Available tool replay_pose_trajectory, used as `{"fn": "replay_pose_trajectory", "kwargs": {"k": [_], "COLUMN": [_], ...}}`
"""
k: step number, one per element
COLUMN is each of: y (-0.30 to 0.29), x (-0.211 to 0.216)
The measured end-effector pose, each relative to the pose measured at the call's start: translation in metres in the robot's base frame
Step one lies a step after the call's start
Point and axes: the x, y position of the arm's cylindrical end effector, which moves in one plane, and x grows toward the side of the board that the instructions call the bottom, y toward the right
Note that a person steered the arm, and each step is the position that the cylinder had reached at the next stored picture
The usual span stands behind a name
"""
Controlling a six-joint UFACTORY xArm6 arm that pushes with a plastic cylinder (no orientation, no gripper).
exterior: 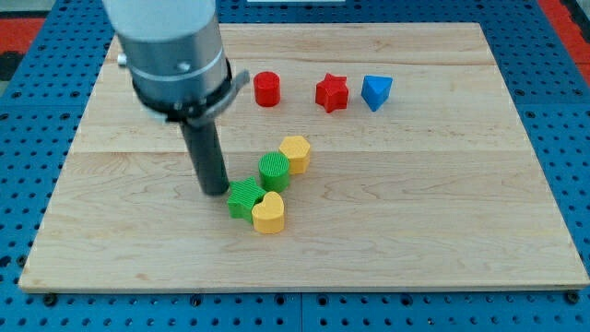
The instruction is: Push yellow hexagon closer to yellow heart
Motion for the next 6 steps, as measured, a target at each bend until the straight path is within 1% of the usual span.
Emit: {"fn": "replay_pose_trajectory", "kwargs": {"k": [1,2,3,4,5,6], "y": [-0.024,0.047,0.1,0.109,0.086,0.092], "x": [-0.054,-0.062,-0.057,-0.008,0.036,0.033]}}
